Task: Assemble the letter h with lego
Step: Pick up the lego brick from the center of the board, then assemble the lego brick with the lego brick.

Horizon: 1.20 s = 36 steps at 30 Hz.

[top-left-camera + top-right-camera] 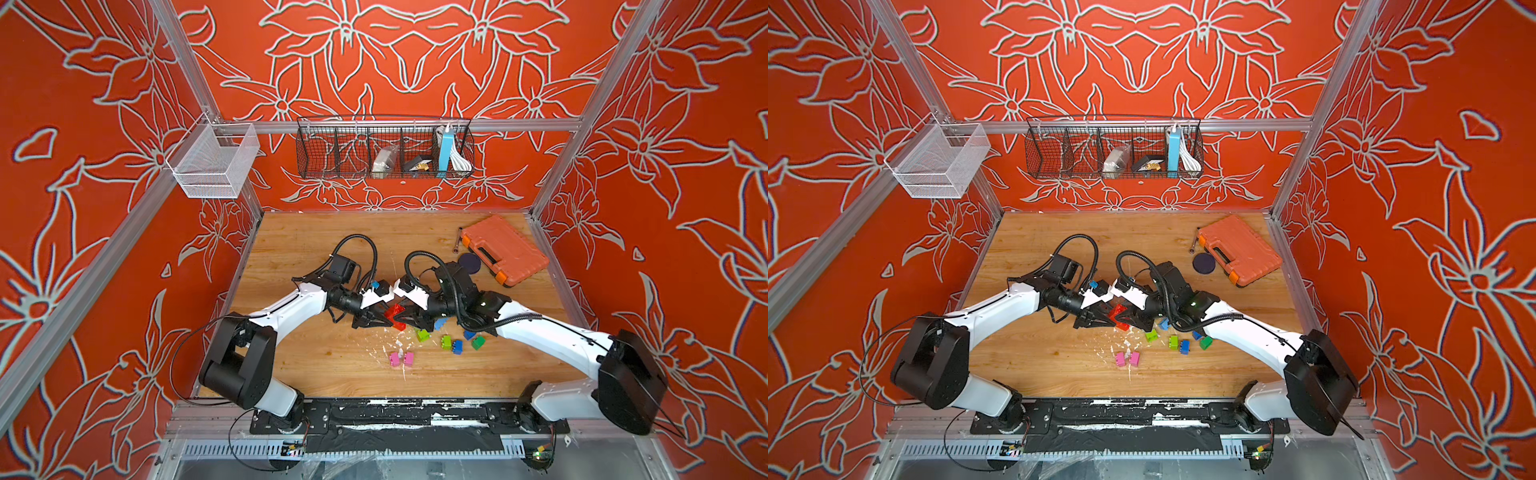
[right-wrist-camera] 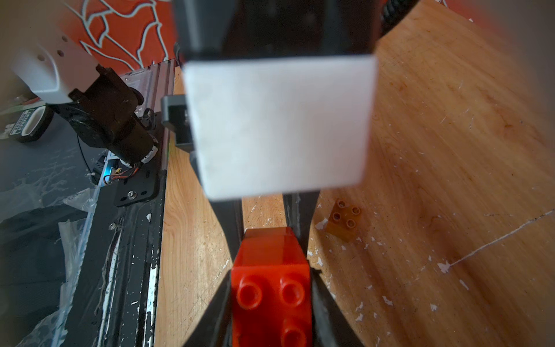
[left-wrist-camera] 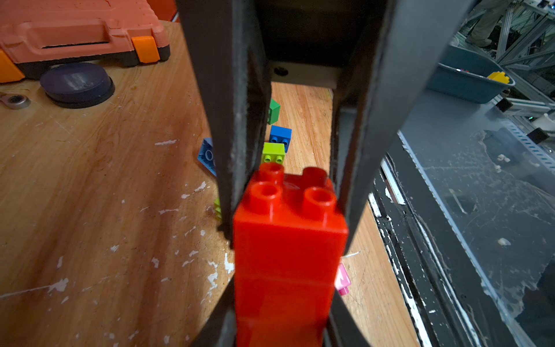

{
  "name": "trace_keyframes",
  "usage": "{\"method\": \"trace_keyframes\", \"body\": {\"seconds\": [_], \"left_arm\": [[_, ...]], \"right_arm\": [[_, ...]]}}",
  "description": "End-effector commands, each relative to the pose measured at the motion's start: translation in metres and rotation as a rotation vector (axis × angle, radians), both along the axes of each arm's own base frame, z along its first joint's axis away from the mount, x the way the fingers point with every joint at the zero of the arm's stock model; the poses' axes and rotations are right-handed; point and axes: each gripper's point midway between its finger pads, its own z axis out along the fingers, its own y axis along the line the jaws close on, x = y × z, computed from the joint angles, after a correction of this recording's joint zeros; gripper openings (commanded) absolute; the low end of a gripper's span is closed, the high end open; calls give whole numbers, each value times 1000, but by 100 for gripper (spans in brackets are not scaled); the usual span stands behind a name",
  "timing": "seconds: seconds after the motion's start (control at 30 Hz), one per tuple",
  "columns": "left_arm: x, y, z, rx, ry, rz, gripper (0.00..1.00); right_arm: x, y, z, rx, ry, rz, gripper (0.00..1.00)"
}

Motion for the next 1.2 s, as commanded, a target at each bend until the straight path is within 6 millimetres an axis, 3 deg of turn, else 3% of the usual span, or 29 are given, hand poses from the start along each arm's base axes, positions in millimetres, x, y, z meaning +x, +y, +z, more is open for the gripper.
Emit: {"method": "trace_keyframes", "body": {"seconds": [0.0,0.03,0.07,0.1,0.33,0.53,0.73,1.03,1.17], "left_arm": [[8,6,22,-58,-5,43,61],[10,11,24,-63,4,60,69],[12,16,27,-69,14,77,97],[15,22,30,-72,17,97,100],[40,79,41,-54,4,324,100],[104,154,7,119,2,809,100],[134,213,-13,193,36,1221,100],[147,268,-21,191,56,1565,100],[145,279,-33,252,133,1620,100]], "right_arm": [[6,6,6,8,26,-24,27],[9,6,6,-4,26,-37,26],[13,5,5,-17,25,-57,25],[17,5,5,-29,26,-78,25],[49,13,-2,-115,71,-199,21],[72,22,-7,-197,146,-296,17],[85,23,-19,-334,194,-386,15],[81,35,-42,-435,223,-444,16],[77,44,-54,-473,252,-445,16]]}}
